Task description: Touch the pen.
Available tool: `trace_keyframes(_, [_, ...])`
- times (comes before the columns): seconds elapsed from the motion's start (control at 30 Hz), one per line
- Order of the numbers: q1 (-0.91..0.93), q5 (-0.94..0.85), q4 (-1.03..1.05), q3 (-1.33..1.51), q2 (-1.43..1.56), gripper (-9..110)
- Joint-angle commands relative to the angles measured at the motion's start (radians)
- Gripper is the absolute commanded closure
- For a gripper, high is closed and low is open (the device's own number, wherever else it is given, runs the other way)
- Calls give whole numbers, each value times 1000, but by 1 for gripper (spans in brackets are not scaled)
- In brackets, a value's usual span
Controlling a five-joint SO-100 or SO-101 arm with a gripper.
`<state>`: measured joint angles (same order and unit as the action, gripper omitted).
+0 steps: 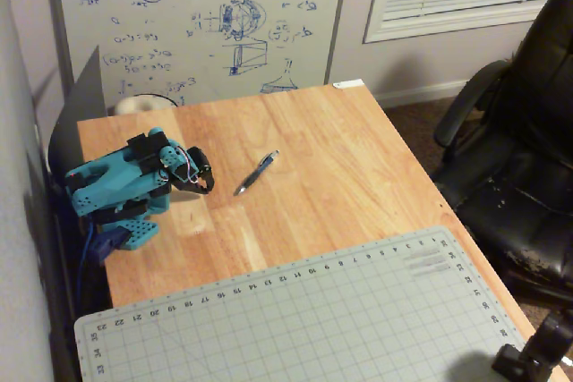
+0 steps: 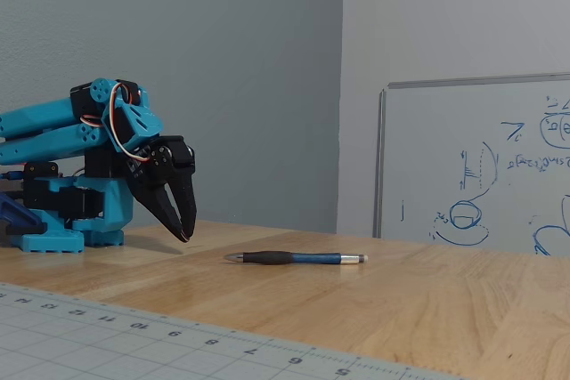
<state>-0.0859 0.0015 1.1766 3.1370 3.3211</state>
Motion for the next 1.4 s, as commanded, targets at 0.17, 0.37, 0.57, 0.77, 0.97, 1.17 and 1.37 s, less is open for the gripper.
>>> trace_keyframes(0.17, [-9, 3, 3, -14, 28, 101])
trace_keyframes(0.37, [-12, 0, -123, -86, 5, 101])
trace_keyframes(0.57, [-74, 0, -341, -161, -239, 101])
trace_keyframes(0.77, [-97, 0, -517, -466, -796, 101])
trace_keyframes(0.97, [-94, -3, -528, -805, -1304, 101])
trace_keyframes(1.17, [-94, -3, -531, -1015, -1546, 101])
trace_keyframes(1.37, [-95, -3, -529, -1140, -1677, 101])
